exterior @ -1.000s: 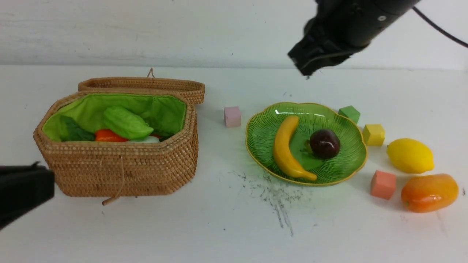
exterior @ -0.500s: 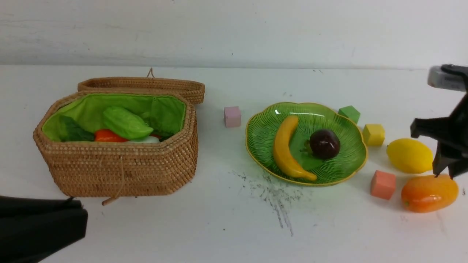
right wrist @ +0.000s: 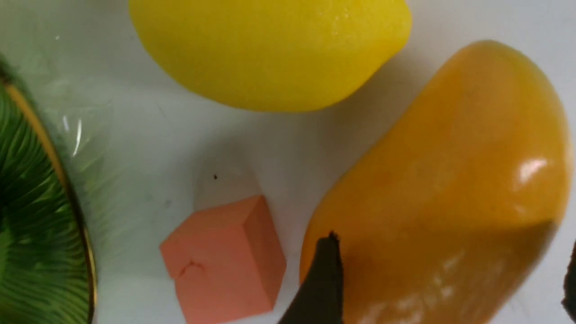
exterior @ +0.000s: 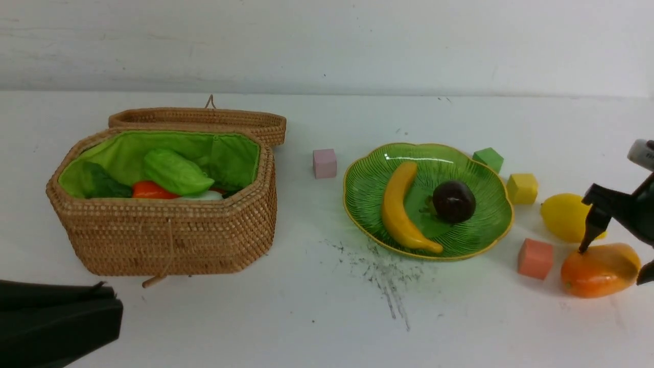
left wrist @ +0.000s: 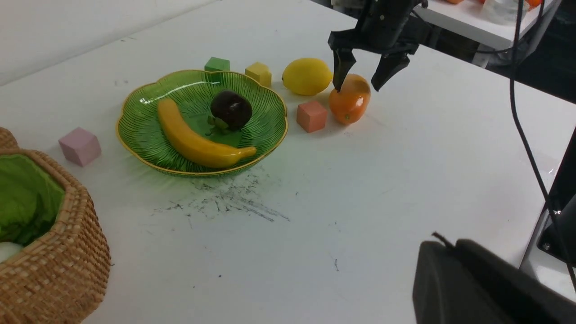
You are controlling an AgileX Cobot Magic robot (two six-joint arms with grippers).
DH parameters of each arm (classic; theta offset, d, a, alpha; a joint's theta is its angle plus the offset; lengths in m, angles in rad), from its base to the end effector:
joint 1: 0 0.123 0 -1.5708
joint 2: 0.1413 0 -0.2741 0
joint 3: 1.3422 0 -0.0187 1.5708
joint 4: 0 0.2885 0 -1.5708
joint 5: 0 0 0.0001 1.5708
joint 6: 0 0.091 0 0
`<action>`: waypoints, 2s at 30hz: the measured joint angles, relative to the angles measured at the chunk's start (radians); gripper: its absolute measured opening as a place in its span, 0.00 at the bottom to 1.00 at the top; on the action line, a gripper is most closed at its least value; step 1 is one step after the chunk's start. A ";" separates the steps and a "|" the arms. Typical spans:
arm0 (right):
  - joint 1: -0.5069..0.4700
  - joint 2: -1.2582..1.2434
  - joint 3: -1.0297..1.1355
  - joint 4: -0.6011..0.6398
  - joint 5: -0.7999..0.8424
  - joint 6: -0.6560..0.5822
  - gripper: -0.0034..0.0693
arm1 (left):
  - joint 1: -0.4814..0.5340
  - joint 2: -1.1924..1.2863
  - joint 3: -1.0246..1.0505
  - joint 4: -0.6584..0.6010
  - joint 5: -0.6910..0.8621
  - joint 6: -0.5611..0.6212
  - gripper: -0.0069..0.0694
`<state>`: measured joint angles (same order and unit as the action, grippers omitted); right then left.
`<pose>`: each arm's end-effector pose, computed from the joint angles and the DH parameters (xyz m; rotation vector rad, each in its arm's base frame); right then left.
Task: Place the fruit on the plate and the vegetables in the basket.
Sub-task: Use the right arm to grab a mango and put it into the right plate
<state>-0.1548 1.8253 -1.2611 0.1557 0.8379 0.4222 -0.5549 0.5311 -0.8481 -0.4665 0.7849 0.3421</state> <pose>0.3908 -0.0504 0.1728 0.9473 2.7370 0.2351 0.0912 -0.0906 0.3968 0.7434 1.7875 -0.6804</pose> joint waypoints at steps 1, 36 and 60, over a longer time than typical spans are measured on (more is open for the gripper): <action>-0.002 0.013 0.000 0.008 -0.015 0.000 0.93 | 0.000 0.000 0.000 0.000 0.001 0.000 0.11; 0.183 -0.204 0.000 0.063 0.065 -0.300 0.82 | 0.000 0.000 0.000 -0.007 0.003 0.002 0.12; 0.458 -0.048 0.003 0.126 -0.453 -0.475 0.97 | 0.000 0.000 0.000 -0.011 -0.152 0.002 0.12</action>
<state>0.3032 1.7777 -1.2582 0.2812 0.3849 -0.0530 -0.5549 0.5311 -0.8481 -0.4771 0.6329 0.3442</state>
